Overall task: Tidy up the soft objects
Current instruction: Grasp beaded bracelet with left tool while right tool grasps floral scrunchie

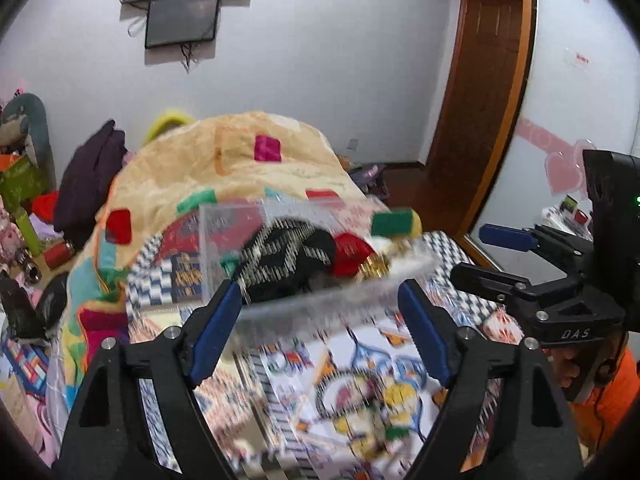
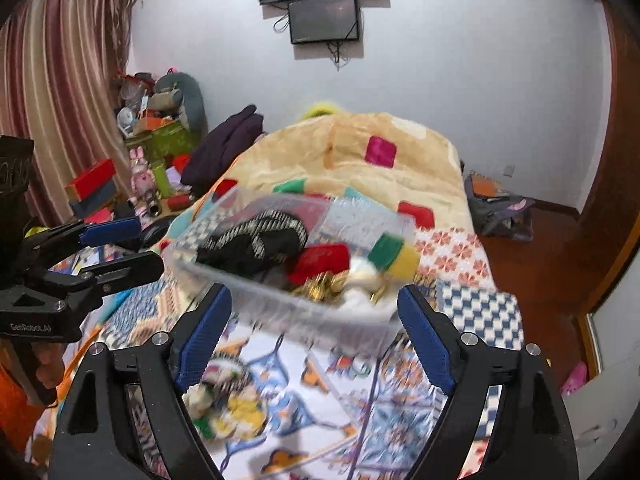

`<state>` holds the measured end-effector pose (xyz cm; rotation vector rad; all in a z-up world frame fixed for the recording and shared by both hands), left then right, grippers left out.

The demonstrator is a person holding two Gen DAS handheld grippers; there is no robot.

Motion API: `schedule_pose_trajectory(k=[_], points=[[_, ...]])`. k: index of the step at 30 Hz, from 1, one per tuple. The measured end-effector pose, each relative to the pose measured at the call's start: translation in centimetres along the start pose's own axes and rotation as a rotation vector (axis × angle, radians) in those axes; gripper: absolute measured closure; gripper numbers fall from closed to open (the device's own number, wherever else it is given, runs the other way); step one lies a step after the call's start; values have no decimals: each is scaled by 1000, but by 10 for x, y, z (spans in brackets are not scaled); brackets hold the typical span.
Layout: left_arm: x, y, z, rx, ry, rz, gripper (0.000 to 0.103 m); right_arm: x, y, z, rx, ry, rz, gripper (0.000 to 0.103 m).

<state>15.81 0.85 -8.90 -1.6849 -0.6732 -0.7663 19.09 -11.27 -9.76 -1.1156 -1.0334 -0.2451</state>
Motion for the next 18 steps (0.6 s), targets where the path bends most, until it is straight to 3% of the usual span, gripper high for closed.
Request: schedule_pose_trajectory(k=[9, 14, 18], points=[[-56, 10, -10, -30, 0, 101, 26, -58, 18, 12, 35, 6, 120, 20], [-82, 27, -17, -69, 1, 173, 49, -83, 32, 18, 83, 39, 185, 22], [-95, 39, -25, -83, 35, 207, 59, -94, 40, 28, 115, 26, 223, 35]])
Point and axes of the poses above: each gripper's, at about its wrist camera, not at the fingertips, and y roughly the way its jaws point, z to its left, x to its top, the point moved 9 cm from there along y, roughly the way its jaws point, and after that the axes turned 3 degrees about -y, right-handed, at the moved point
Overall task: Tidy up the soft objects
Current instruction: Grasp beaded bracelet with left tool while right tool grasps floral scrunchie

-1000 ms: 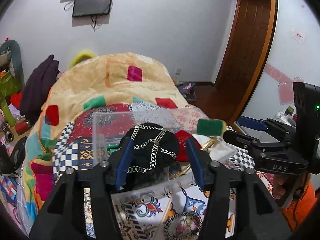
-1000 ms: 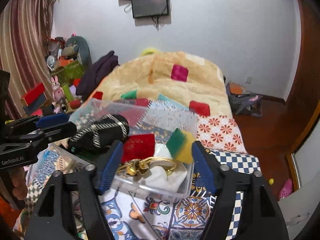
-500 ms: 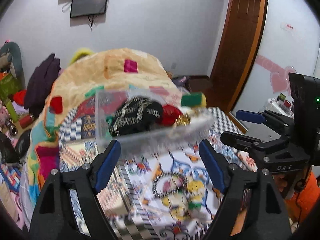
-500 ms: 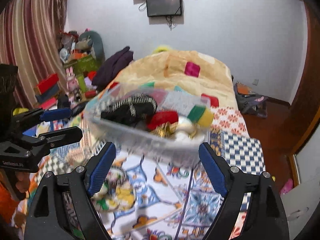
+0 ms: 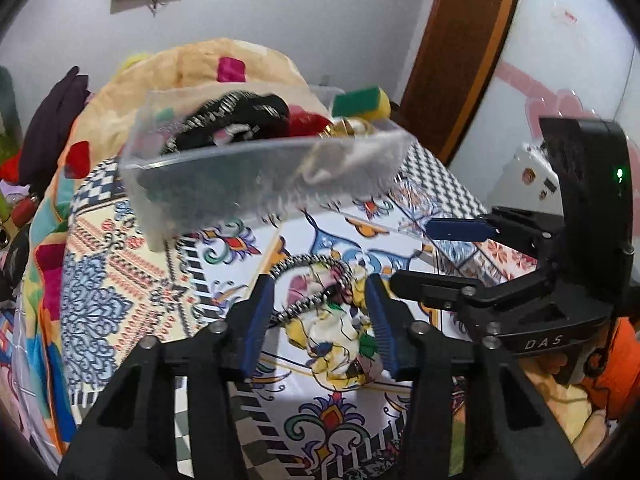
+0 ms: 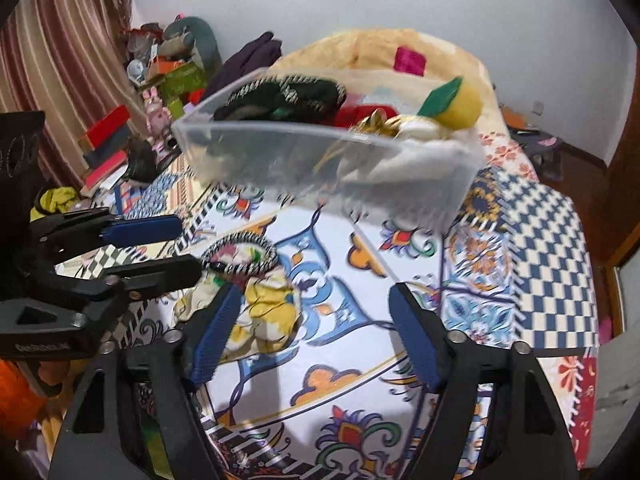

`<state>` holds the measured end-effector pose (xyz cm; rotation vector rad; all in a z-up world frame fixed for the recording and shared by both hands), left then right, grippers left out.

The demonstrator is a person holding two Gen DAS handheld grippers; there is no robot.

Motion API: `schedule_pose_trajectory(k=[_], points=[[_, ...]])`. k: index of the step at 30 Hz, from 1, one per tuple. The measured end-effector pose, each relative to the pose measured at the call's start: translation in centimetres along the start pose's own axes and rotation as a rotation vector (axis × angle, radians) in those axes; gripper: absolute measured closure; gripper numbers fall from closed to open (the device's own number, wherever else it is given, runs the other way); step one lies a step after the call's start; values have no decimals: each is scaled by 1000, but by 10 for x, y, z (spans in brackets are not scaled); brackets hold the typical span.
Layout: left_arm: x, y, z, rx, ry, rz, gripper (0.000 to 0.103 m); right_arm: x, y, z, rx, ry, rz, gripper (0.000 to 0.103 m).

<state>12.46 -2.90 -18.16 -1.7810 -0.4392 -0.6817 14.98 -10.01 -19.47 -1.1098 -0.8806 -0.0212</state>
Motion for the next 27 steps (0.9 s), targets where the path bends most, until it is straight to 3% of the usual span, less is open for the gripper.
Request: schedule_pose_trajectory(k=[7, 13, 15, 16, 19, 27], points=[[-7, 13, 4, 6, -5, 26, 74, -11, 16, 11, 44, -17, 62, 55], [-8, 14, 7, 10, -12, 27, 81, -13, 20, 16, 66, -30, 77, 64], [-8, 14, 7, 7, -19, 27, 87, -13, 20, 20, 65, -42, 76, 72], [-8, 14, 7, 5, -21, 29, 95, -13, 20, 21, 70, -48, 75, 77], [-10, 13, 10, 7, -34, 30, 96, -13, 20, 26, 89, -54, 77, 92], [-5, -9, 14, 18, -38, -28, 96, -7, 13, 13, 68, -8, 37, 97]])
Point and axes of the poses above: each gripper's, at about its wrist camera, not at the fingertips, and y roughly the way its jaws point, z to its left, x to its top, the point moved 9 cm from there along y, roughly the way its jaws point, and after that the axes turned 3 degrees about -y, right-handed, at the moved point
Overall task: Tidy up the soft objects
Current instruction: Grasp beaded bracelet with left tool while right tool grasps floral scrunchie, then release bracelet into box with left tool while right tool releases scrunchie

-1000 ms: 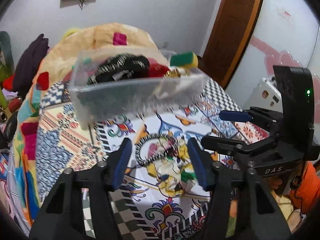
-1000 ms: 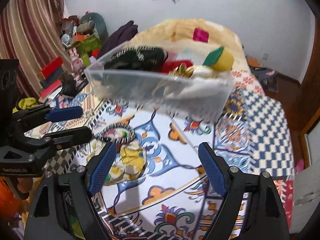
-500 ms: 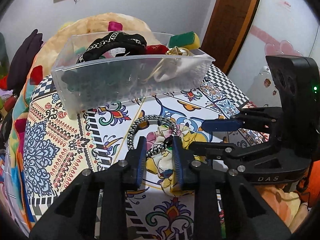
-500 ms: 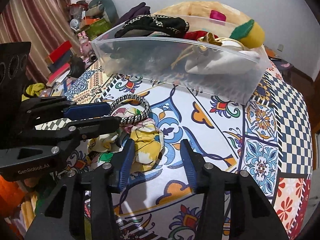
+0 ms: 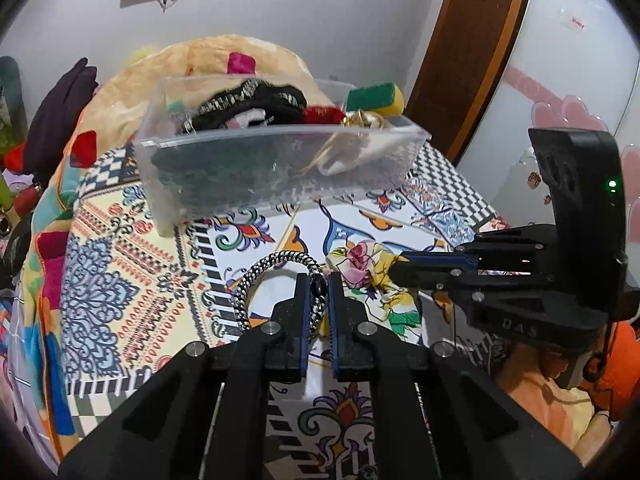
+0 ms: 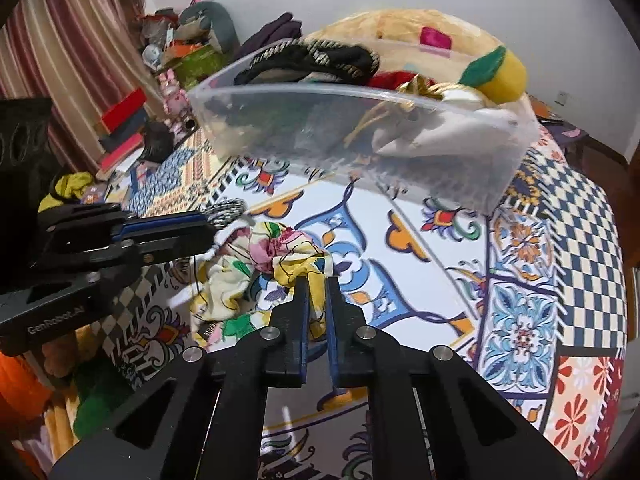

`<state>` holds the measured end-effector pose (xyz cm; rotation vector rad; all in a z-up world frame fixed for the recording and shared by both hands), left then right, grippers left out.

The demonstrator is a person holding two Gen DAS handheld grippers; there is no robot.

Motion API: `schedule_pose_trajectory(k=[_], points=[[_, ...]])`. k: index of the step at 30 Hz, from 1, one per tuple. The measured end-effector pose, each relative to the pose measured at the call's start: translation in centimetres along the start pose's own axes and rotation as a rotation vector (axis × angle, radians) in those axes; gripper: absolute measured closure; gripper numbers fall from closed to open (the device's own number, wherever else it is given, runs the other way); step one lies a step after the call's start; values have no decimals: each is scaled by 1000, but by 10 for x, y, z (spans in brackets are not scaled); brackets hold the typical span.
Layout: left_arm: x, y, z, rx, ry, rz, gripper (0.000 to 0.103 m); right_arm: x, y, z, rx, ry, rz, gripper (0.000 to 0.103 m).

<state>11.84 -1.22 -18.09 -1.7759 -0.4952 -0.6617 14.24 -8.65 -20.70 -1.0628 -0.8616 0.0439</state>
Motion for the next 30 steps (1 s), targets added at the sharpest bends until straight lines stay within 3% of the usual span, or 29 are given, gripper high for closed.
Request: schedule_pose_trajectory(k=[9, 22, 30], points=[[34, -37, 10, 22, -28, -128, 96, 26, -35, -12, -55, 0, -108, 97], [113, -78, 15, 49, 10, -320, 96, 112, -96, -21, -172, -52, -340, 97], [150, -57, 23, 83, 40, -321, 96, 135, -85, -35, -168, -22, -376, 97]])
Point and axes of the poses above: each gripper's, at about its wrist camera, not at the fingertips, and y roughly the way its jaws point, z to its left, x to its top, the point moved 9 cm from there along y, roughly the way its jaws point, and after that the axes turned 3 degrees about -y, right-handed, at the moved point
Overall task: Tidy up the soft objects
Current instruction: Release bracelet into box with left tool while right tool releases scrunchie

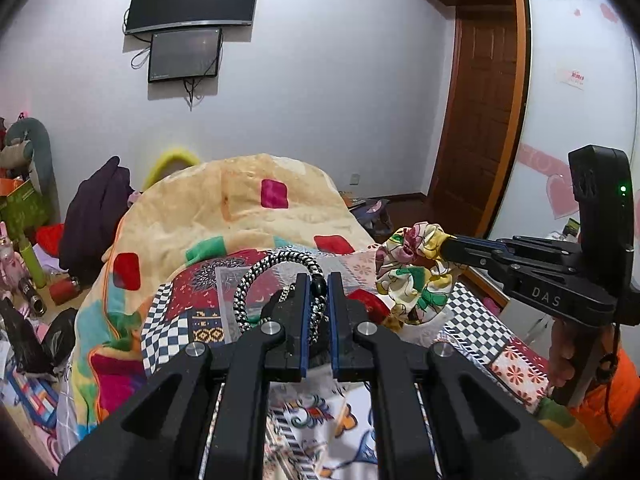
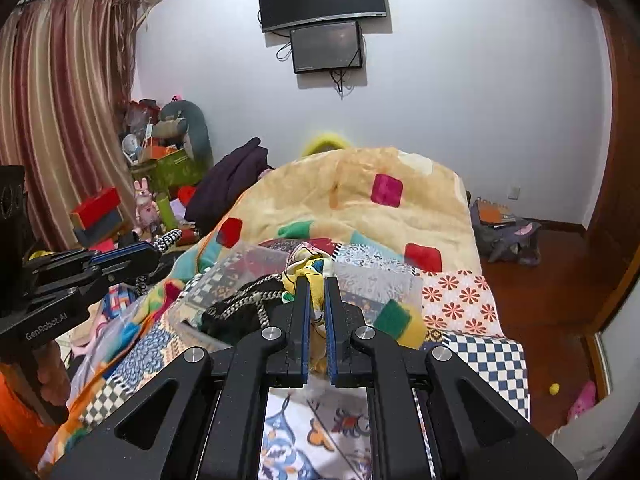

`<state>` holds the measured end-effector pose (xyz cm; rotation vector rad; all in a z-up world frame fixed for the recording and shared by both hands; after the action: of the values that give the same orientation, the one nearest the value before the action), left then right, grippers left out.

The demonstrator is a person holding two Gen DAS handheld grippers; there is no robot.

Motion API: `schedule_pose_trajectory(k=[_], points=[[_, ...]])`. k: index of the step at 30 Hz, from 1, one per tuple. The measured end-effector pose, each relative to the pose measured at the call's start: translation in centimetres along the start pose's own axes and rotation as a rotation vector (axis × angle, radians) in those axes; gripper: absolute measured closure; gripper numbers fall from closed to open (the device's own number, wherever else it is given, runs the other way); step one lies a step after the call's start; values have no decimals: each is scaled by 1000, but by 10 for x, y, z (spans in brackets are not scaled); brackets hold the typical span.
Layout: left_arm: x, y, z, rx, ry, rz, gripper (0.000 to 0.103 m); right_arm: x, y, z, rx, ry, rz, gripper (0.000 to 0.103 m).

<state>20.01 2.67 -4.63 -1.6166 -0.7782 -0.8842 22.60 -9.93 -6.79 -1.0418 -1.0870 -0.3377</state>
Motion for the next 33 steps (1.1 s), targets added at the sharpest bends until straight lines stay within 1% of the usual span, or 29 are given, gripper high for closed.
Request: schedule_pose_trajectory(k=[4, 12, 16, 21, 23, 24, 25, 26, 27, 28, 29, 30, 31, 32, 33], points=[[-7, 26, 6, 0, -3, 41, 96, -6, 19, -5, 1, 16, 27, 97], [-43, 78, 13, -11, -21, 150, 96, -32, 53, -15, 4, 27, 117, 97], [-51, 89, 7, -20, -9, 174, 96, -39, 59, -19, 0, 23, 143, 97], [-55, 89, 0, -20, -2, 180, 96, -42, 61, -18, -40, -12, 161, 97], [-55, 89, -1, -21, 0, 187, 93, -42, 60, -16, -49, -30, 171, 94], [-55, 88, -2, -22, -2, 188, 92, -42, 60, -16, -49, -35, 173, 89], [-54, 86, -3, -24, -4, 188, 90, -42, 60, -15, -51, -41, 174, 80], [-53, 84, -3, -24, -6, 186, 86, -42, 59, -15, -53, -46, 172, 75], [-52, 82, -3, -24, -7, 182, 83, -40, 57, -14, -57, -52, 165, 65], [-50, 78, -5, -26, -8, 175, 76, -39, 54, -13, -61, -57, 156, 59], [-49, 74, -6, -25, -9, 167, 68, -38, 53, -13, -64, -62, 149, 58], [-46, 70, -6, -25, -11, 159, 64, -35, 50, -12, -66, -66, 142, 56], [-45, 66, -6, -27, -14, 151, 58, -33, 47, -11, -64, -67, 137, 54], [-42, 61, -7, -29, -19, 140, 53, -31, 45, -11, -61, -66, 132, 52], [-39, 56, -7, -30, -23, 131, 52, -29, 41, -10, -59, -65, 123, 48]])
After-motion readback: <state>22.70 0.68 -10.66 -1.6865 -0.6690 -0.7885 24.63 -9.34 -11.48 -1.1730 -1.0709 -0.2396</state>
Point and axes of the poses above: each gripper's, at about its wrist camera, not at the fingertips, and y roughly the way its jaws point, z to its left, x to its top, the point moved 9 cm from there along y, roughly the way its jaws point, and after that the axes turned 3 degrees about -y, right-handed, at the moved point
